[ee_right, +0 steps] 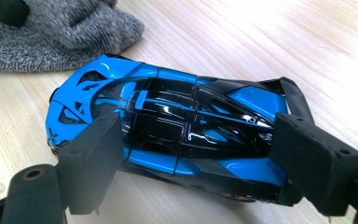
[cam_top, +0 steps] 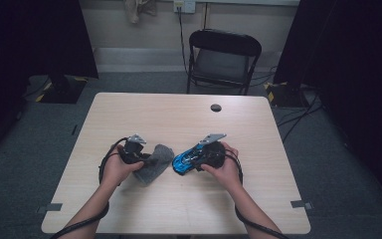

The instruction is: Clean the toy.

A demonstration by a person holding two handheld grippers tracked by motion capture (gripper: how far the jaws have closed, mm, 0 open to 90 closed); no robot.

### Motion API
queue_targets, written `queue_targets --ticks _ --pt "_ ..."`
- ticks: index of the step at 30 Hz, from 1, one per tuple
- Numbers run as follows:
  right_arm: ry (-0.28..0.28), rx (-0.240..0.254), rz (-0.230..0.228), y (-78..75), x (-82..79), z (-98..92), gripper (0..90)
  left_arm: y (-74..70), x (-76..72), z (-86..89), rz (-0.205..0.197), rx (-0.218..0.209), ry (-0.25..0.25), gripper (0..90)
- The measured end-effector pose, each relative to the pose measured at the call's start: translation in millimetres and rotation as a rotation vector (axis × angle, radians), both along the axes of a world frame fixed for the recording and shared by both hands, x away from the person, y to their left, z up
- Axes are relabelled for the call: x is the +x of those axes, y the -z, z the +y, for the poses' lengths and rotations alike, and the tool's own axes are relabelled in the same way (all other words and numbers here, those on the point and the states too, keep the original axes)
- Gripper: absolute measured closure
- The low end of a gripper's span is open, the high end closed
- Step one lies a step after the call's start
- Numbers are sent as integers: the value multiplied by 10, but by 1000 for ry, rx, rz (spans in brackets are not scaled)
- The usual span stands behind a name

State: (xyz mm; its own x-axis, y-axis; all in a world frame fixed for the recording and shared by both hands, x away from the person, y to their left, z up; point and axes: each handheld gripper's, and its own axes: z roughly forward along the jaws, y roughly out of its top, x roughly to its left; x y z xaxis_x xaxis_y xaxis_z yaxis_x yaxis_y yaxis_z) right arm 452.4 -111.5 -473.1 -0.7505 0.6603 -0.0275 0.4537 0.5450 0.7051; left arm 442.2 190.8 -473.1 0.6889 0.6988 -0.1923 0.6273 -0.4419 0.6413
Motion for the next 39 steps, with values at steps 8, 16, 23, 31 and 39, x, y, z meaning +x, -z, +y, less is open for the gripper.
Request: queue_targets --ticks 8,16,23,31,39 --pt "-4 4 0 3 2 -8 167 -164 202 -135 -14 -15 -30 739" --pt "-3 18 -12 20 -9 -18 167 -263 547 -474 -51 -51 -16 736" --pt "-9 27 -5 22 6 -52 173 -261 720 -762 -53 -25 16 735" --pt "-2 31 0 23 9 -56 174 -116 858 -874 -48 -26 15 734" --pt "4 24 4 16 8 -41 174 -29 874 -994 -41 -38 36 732"
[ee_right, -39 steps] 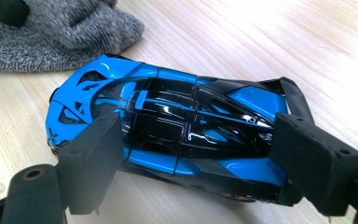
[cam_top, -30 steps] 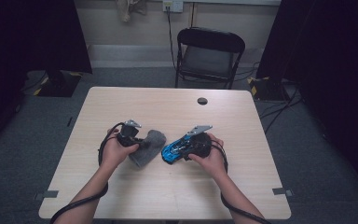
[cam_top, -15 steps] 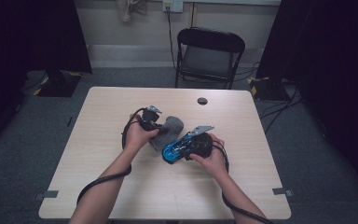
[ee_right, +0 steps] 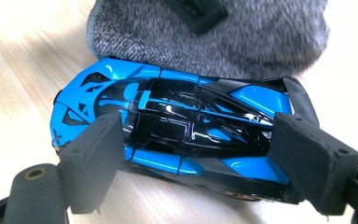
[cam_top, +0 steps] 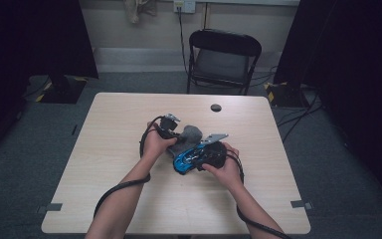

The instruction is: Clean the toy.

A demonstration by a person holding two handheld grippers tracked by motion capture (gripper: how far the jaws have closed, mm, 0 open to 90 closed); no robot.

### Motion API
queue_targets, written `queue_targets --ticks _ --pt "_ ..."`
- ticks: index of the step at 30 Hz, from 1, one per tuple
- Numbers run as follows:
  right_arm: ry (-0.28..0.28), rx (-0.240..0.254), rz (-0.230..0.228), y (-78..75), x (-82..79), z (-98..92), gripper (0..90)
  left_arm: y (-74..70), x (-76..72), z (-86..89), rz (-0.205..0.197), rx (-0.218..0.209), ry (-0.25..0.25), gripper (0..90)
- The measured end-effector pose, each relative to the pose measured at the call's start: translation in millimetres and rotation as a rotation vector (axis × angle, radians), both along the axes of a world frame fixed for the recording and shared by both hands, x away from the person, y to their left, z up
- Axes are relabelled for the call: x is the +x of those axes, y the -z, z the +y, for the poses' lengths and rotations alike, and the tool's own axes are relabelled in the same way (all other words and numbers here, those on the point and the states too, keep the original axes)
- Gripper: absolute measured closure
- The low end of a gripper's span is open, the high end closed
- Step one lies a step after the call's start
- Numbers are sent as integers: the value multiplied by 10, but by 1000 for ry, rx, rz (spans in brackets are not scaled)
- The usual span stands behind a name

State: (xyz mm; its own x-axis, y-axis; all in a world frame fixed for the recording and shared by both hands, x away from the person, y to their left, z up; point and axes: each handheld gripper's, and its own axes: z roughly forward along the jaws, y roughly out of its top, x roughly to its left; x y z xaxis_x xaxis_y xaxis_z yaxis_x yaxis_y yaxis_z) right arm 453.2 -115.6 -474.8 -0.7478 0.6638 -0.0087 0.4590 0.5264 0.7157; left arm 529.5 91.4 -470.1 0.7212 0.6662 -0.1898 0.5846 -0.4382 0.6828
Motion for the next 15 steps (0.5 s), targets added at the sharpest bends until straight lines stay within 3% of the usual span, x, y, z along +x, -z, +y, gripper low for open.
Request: queue_targets --ticks 3,15 --pt "3 -4 0 -2 -1 5 174 29 -22 -34 15 3 25 730" --pt "19 -16 -10 2 -13 19 188 39 -108 -59 17 -12 48 734"
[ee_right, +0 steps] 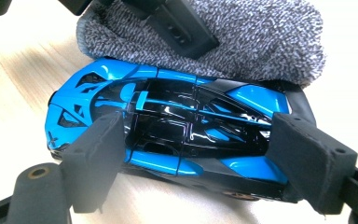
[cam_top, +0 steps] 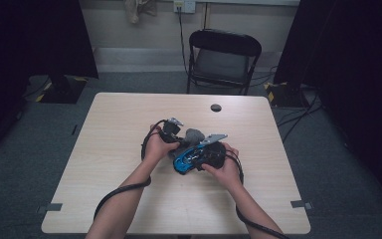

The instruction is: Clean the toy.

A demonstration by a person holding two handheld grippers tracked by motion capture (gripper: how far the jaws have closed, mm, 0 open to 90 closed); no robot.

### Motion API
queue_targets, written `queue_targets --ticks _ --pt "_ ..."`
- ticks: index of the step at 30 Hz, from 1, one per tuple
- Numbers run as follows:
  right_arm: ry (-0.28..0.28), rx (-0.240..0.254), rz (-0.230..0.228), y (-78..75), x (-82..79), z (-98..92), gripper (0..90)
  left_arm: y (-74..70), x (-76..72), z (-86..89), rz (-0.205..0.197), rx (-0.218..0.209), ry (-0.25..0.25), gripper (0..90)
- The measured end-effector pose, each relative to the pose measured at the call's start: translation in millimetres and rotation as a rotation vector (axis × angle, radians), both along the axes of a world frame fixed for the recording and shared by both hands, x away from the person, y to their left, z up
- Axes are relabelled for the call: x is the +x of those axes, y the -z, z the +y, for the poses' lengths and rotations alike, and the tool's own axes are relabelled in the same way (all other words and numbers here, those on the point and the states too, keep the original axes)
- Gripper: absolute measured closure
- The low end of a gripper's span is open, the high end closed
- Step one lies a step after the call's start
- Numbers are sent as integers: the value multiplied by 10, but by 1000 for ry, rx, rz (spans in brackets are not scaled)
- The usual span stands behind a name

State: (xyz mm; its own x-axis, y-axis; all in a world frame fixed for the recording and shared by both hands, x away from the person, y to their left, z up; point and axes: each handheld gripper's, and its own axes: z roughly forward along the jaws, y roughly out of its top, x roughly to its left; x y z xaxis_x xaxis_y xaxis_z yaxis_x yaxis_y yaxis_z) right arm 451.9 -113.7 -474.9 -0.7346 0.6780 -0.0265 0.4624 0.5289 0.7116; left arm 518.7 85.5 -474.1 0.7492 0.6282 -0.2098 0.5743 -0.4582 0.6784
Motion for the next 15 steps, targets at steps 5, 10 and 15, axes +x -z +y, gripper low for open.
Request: queue_targets --ticks 5,10,15 --pt "-1 -2 -3 1 0 0 191 0 -24 5 -2 -2 4 735" --pt "-2 -3 -3 0 2 0 191 -4 -36 15 -2 -7 8 734" --pt "-5 -2 -4 1 4 -1 191 -8 -40 35 2 -5 13 734"
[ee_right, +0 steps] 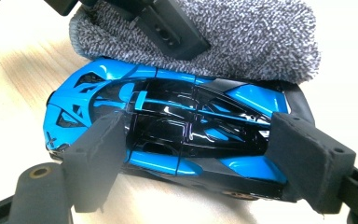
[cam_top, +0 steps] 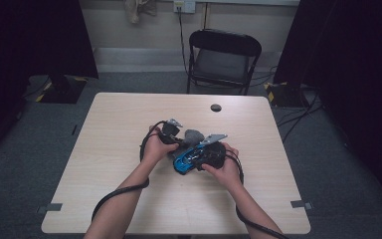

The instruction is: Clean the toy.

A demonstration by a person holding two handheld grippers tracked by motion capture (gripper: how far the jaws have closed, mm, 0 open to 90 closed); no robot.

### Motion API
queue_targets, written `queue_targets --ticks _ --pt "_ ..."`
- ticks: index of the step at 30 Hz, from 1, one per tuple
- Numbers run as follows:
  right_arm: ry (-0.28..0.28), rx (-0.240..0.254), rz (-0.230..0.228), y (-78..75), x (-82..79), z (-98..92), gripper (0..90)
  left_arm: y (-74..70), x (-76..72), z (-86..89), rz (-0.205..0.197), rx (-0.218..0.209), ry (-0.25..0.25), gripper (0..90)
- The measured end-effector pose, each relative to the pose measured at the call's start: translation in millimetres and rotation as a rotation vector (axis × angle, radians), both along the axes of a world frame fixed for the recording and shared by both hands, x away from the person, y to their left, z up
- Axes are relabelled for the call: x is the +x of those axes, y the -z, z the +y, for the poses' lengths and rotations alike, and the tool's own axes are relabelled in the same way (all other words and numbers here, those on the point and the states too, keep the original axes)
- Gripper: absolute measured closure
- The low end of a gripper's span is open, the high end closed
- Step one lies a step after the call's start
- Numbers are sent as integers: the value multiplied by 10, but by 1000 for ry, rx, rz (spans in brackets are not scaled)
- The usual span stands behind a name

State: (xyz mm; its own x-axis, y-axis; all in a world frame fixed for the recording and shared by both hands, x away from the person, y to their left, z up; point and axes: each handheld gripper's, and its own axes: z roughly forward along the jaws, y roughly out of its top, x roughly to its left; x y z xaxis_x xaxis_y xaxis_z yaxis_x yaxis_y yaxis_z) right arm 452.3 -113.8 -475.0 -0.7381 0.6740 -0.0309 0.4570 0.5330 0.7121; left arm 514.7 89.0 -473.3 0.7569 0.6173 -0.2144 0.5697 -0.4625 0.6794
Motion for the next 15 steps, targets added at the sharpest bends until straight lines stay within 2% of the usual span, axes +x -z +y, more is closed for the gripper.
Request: queue_targets --ticks 4,8,15 --pt "-3 0 -1 1 1 1 191 -13 -3 30 15 5 5 734" --pt "-3 0 -1 1 -1 3 191 -6 -23 57 13 -6 2 734" --pt "-7 1 -2 2 -6 10 191 -24 -73 159 29 8 12 734"
